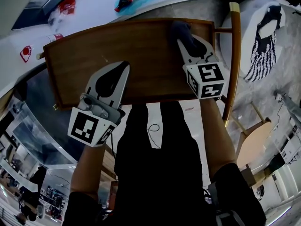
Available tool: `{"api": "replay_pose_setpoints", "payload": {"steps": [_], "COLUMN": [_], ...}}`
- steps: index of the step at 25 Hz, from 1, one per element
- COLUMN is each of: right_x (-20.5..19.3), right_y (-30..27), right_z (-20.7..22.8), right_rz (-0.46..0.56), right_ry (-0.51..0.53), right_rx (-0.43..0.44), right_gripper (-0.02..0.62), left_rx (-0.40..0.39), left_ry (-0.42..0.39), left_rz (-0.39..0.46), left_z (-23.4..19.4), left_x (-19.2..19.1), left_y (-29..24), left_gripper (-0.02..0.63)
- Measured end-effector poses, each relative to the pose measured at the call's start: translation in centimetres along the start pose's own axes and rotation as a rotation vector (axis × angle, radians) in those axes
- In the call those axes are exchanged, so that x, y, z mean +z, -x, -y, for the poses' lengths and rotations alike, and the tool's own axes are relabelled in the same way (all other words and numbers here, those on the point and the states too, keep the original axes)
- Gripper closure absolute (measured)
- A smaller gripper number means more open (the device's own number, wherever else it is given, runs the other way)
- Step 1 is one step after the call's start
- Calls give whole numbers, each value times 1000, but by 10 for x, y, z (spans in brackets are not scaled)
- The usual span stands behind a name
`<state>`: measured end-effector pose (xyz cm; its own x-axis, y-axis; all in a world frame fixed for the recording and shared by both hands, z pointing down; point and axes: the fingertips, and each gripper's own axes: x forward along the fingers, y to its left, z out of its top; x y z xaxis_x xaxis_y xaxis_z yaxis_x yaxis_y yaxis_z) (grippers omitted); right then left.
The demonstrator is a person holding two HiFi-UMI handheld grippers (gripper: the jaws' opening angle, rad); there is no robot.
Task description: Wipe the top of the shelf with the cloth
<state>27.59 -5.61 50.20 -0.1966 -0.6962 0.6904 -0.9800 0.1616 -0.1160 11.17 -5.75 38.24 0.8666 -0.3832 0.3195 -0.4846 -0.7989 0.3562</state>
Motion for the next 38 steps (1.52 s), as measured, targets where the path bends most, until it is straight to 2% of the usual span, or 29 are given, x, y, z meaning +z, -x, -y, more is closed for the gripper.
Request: {"api": "replay_pose_setpoints", "payload": {"steps": [6, 15, 21, 32, 38], "right_x": [8, 35, 53, 64, 61], "right_y": [1, -16, -35, -82, -102], "right_z": [-16, -99, -179, -342, -403], "right_rz": [19, 47, 60, 39, 14], "right_ry": [18, 57, 122, 223, 263], "right_rx": [12, 93, 203, 417, 494], "right_gripper": [488, 488, 488, 488, 488], "left_rx": [28, 117, 185, 318, 372], "left_ry": [16, 29, 51, -9, 37], "left_rz": [16, 53, 60, 82, 114], "left_z": [-12, -55, -69, -106, -122], "left_x": [-1, -2, -2, -10, -15], "left_y": [21, 89, 142, 225, 254], "left_gripper": [588, 588, 588, 588, 588]}}
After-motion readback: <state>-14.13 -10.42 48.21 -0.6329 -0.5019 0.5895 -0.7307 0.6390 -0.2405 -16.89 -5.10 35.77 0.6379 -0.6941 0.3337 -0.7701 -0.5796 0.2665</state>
